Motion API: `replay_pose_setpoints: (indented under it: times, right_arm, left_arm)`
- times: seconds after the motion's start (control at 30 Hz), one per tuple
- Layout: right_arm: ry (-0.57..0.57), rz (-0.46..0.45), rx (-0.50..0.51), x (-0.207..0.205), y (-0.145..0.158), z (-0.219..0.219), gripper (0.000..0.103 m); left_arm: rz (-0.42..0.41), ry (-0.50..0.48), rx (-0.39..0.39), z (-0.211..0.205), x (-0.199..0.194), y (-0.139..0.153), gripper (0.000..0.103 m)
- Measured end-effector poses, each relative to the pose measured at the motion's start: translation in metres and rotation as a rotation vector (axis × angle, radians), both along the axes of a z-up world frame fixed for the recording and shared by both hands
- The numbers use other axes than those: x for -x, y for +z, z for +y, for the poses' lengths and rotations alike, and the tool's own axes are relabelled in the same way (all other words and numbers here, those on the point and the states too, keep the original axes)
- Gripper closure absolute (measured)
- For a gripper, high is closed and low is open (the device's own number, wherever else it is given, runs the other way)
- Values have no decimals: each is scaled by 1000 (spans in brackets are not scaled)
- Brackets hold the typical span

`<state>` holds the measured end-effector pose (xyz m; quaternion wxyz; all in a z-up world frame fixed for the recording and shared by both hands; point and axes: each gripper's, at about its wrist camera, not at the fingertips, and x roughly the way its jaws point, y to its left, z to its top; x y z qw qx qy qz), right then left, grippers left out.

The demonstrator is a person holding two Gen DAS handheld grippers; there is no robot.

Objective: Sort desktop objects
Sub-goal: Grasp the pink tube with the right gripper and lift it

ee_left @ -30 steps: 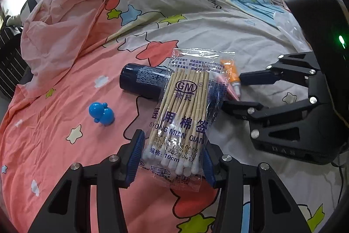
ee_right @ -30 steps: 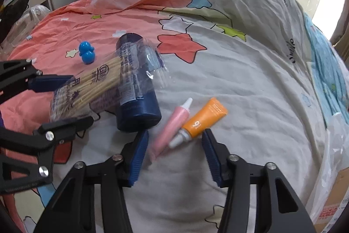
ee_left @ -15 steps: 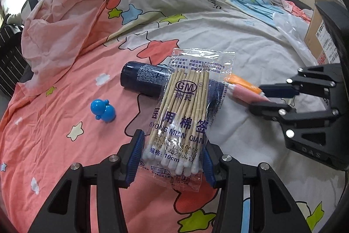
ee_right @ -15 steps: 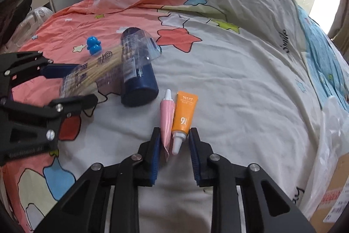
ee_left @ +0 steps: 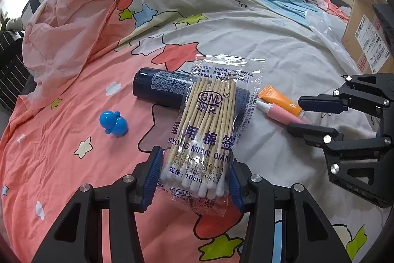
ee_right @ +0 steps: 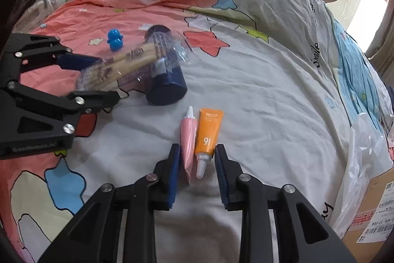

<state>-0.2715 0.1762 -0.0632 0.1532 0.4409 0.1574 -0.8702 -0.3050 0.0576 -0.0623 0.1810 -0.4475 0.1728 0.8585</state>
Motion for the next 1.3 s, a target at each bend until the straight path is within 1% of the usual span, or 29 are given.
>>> replay_pose_setpoints:
  times: [0.1, 0.33, 0.43, 0.53, 0.57, 0.77, 0.83, 0.87, 0.93, 1.07, 1.3]
  right_arm:
    - [19, 9, 8, -2, 3, -4, 73]
    - [54, 22, 7, 1, 4, -21, 72]
    - [76, 7, -17, 1, -1, -29, 72]
    - [66, 4, -39, 5, -5, -30, 71]
    - [60, -6, -29, 7, -6, -28, 70]
    - [38, -81, 73, 19, -9, -14, 69]
    - [29, -96, 88, 19, -8, -12, 75]
    - [24, -101, 93, 18, -6, -12, 85]
    - [16, -109, 100, 16, -4, -10, 85]
    - [13, -91, 91, 6, 6, -8, 85]
    - [-9, -40, 53, -21, 35, 0, 85]
  left_arm:
    - [-3, -4, 2, 1, 0, 0, 53]
    - [-1, -4, 2, -1, -1, 0, 53]
    - [-6, -9, 6, 0, -1, -1, 53]
    - [-6, -13, 9, 0, -2, -1, 53]
    - [-6, -13, 8, 0, -2, -1, 53]
    - [-18, -18, 10, 1, -3, -3, 53]
    - [-21, -19, 13, 1, -3, -3, 53]
    - [-21, -18, 14, 1, -3, -3, 53]
    - [-19, -17, 10, 2, -4, -1, 53]
    - [-25, -21, -7, 3, -10, 2, 53]
    - [-44, -15, -46, 9, -24, 10, 53]
